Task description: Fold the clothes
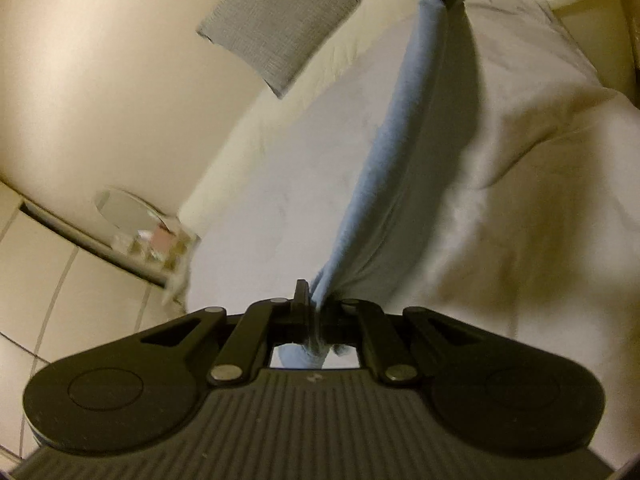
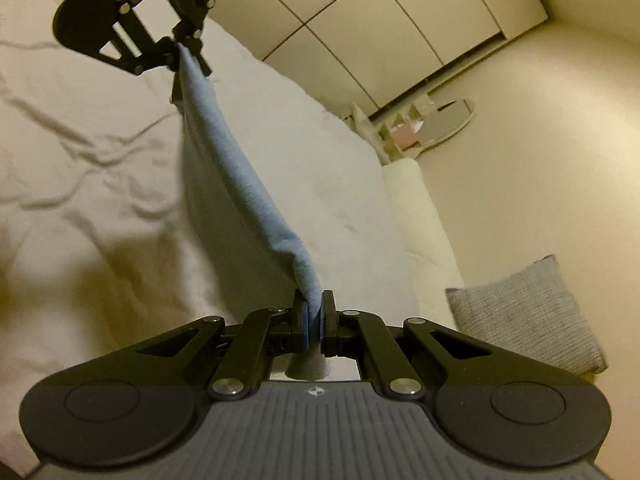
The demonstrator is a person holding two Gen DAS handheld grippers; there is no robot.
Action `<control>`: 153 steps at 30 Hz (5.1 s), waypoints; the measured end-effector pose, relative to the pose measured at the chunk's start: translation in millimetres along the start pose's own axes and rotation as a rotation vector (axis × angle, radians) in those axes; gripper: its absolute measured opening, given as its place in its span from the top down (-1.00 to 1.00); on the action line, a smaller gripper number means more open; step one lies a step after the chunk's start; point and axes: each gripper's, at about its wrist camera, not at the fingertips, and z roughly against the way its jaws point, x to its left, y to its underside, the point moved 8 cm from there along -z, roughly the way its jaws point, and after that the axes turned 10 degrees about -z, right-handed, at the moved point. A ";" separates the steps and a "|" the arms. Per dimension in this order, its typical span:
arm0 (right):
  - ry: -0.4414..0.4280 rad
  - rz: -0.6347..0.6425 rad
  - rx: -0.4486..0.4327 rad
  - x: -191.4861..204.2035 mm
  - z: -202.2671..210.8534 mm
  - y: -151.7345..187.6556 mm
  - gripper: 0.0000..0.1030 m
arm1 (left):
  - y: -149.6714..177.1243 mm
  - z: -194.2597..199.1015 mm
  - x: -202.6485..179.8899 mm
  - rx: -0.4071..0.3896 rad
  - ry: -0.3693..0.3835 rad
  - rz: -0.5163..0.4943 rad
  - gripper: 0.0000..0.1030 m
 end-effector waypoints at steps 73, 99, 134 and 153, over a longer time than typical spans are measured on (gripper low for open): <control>-0.151 -0.955 0.271 112.6 -33.6 176.7 0.76 | 46.7 1.6 -188.2 0.187 0.116 0.849 0.54; 0.037 -1.010 0.069 161.7 -37.5 200.0 0.63 | 60.7 13.2 -222.4 0.044 -0.019 0.844 -0.42; -0.080 -1.139 0.179 159.0 20.4 204.7 -0.72 | 45.6 32.1 -244.9 0.141 0.114 1.033 -0.99; -0.054 -1.166 0.157 157.4 69.8 204.8 -0.72 | 43.8 126.5 -256.5 0.164 0.113 1.265 -0.98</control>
